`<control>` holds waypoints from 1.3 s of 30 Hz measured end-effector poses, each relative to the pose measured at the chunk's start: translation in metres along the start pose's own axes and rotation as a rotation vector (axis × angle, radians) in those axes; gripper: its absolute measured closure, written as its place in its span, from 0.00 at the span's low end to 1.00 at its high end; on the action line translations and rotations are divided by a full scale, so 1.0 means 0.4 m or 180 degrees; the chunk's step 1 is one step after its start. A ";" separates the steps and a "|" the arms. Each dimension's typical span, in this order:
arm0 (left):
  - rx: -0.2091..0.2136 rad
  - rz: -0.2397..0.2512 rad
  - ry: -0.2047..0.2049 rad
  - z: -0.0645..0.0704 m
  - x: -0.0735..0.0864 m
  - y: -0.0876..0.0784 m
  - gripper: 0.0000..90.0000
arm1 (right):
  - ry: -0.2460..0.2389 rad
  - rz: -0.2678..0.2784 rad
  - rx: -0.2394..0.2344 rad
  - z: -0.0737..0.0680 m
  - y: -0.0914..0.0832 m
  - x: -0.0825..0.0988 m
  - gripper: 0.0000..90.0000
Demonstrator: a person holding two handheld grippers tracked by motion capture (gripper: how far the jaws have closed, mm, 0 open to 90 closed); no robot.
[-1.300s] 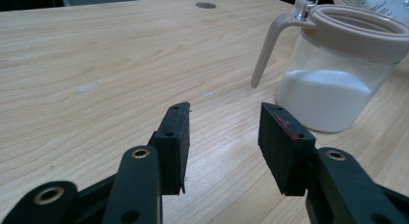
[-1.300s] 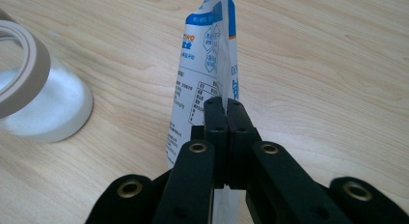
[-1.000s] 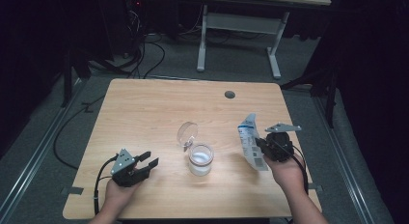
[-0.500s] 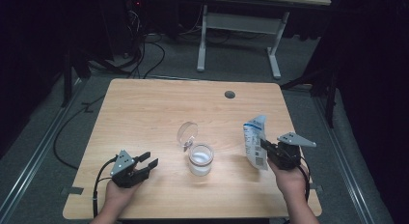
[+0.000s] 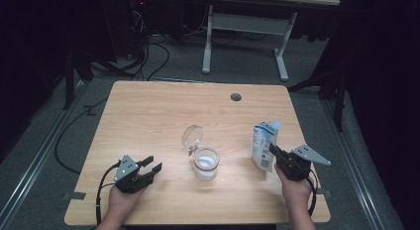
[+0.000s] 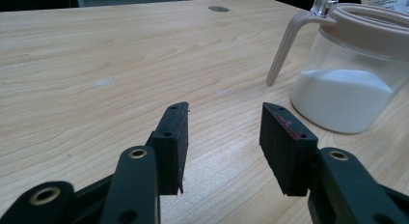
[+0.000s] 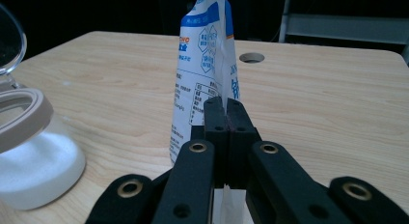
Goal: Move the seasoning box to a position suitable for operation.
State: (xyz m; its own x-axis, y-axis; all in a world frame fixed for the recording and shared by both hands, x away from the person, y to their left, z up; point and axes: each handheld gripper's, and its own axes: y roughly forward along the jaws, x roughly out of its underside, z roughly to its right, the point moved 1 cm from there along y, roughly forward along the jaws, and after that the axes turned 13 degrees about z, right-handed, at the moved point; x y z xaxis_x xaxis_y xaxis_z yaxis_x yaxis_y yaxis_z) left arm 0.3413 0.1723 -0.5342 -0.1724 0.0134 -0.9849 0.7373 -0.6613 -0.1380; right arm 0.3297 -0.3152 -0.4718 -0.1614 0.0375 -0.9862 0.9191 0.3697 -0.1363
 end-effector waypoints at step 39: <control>-0.0005 0.0110 -0.0003 0.005 0.001 -0.011 0.58 | -0.0128 0.0350 0.0010 0.036 0.022 0.067 0.99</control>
State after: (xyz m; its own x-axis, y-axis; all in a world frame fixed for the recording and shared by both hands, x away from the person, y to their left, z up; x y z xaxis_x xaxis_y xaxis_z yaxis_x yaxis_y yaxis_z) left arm 0.3368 0.1737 -0.5339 -0.1475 -0.0102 -0.9890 0.7438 -0.6603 -0.1041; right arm 0.3389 -0.3244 -0.5009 -0.0450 0.0403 -0.9982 0.9315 0.3626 -0.0274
